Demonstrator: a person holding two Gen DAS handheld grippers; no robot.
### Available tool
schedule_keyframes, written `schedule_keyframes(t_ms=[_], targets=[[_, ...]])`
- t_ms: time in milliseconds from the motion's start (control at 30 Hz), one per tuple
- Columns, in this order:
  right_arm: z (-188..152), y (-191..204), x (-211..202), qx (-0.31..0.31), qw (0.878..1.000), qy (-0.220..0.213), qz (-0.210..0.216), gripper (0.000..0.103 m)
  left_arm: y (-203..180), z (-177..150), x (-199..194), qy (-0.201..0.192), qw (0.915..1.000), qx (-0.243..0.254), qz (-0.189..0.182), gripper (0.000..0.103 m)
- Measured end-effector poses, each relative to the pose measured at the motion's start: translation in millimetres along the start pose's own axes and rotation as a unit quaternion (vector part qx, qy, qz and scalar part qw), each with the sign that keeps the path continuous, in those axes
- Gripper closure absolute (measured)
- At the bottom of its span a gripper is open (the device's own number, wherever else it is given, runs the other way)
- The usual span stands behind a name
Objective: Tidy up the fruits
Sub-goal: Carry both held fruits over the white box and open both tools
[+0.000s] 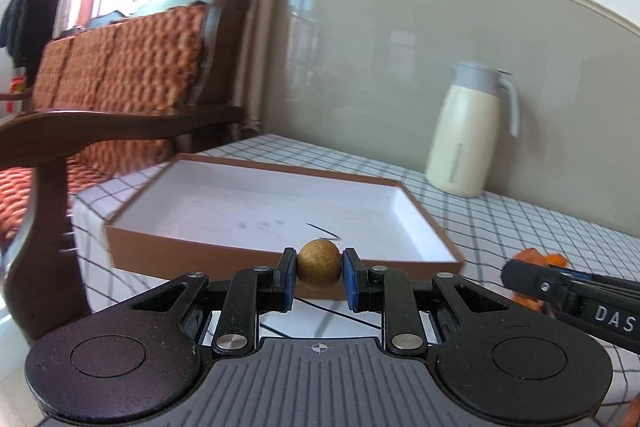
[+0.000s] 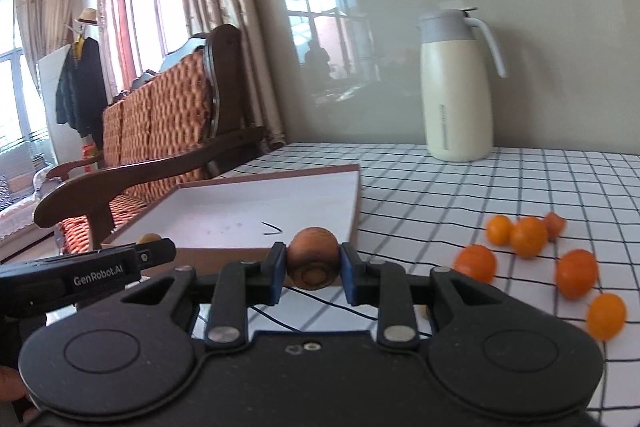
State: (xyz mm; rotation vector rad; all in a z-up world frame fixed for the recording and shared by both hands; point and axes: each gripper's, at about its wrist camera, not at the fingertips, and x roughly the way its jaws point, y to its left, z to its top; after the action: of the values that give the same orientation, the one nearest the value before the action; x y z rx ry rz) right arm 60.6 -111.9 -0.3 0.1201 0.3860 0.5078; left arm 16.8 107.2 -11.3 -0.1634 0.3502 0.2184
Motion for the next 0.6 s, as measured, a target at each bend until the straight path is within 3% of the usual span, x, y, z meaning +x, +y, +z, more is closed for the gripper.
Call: schedule_keyframes(t_ms=[600], targets=[[19, 14, 39, -0.009, 1.000, -0.016, 0.020, 0.083, 62, 20, 16, -0.018, 0.9971, -0.032, 0.067, 0.078]])
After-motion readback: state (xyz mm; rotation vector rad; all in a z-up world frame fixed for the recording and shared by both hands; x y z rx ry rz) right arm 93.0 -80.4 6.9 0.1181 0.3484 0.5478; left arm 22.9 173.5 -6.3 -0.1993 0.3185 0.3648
